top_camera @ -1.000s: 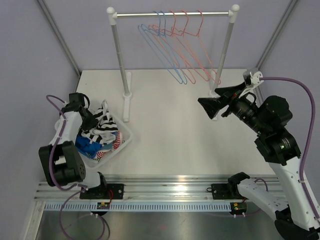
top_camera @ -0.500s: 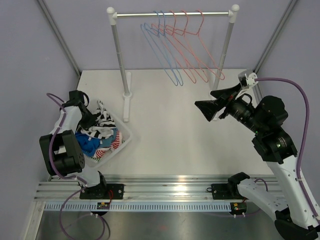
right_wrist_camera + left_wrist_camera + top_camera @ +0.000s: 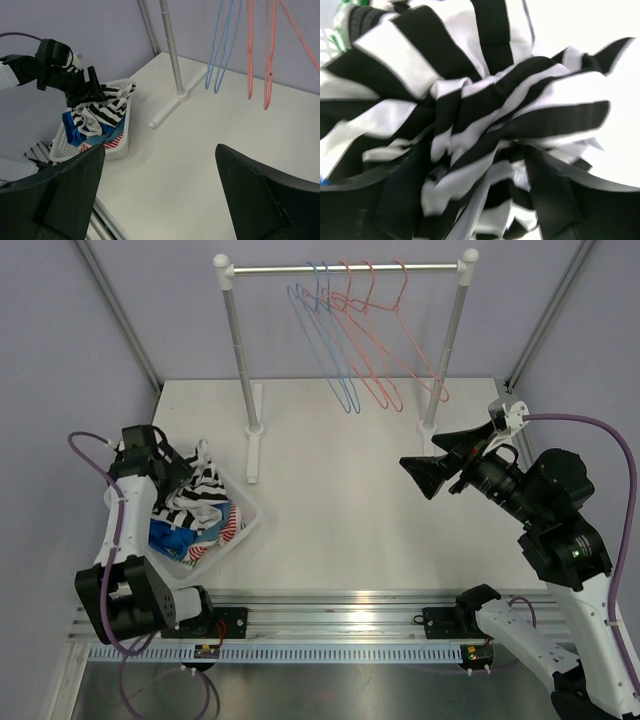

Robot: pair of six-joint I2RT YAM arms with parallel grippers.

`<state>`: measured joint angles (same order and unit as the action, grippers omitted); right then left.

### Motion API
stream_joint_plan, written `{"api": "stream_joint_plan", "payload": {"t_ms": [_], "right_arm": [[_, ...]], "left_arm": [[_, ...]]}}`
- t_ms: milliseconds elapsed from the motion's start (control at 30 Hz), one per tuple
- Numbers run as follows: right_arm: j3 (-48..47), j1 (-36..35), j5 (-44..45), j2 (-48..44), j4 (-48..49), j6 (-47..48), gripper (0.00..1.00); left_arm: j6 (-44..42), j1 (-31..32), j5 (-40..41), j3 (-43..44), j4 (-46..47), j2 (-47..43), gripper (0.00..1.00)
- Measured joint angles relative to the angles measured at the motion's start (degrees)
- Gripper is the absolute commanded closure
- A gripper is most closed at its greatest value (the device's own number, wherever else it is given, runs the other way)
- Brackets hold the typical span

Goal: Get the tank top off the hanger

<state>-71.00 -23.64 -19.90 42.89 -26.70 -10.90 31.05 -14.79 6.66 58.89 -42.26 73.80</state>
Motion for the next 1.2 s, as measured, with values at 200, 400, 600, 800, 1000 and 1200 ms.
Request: {"api": "stream_joint_plan", "payload": {"t_ms": [200, 400, 600, 800, 1000, 1200], "right_arm": [[-2.03, 0.00, 0.81, 0.28, -2.12, 0.15, 0.01], [-2.78, 0.00, 5.25, 2.08, -3.89, -1.36, 0.01], [-2.84, 0.00, 17.70, 3.04, -11.06, -3.32, 0.01], [-4.17, 0.00, 29.49, 2.36, -19.76, -2.73, 0.01], [-5.31, 0.00, 40.57, 0.07, -28.83, 0.20, 0.00], [-4.63, 0.00, 44.44, -4.39, -33.27, 1.25, 0.00]], "left_arm": [[-0.22, -0.17, -0.90, 0.59, -0.42, -9.09, 0.01], [-3.58, 1.66, -1.95, 6.97, -2.60, -13.90, 0.01], [-8.66, 13.16, 1.75, 12.94, -10.05, -19.78, 0.01], [-12.46, 20.06, 6.75, 13.03, -15.13, -31.47, 0.01], [-14.82, 24.85, 8.20, 10.99, -16.76, -42.25, 0.01], [-16.28, 26.82, 8.66, 6.03, -17.99, -49.72, 0.01]]}}
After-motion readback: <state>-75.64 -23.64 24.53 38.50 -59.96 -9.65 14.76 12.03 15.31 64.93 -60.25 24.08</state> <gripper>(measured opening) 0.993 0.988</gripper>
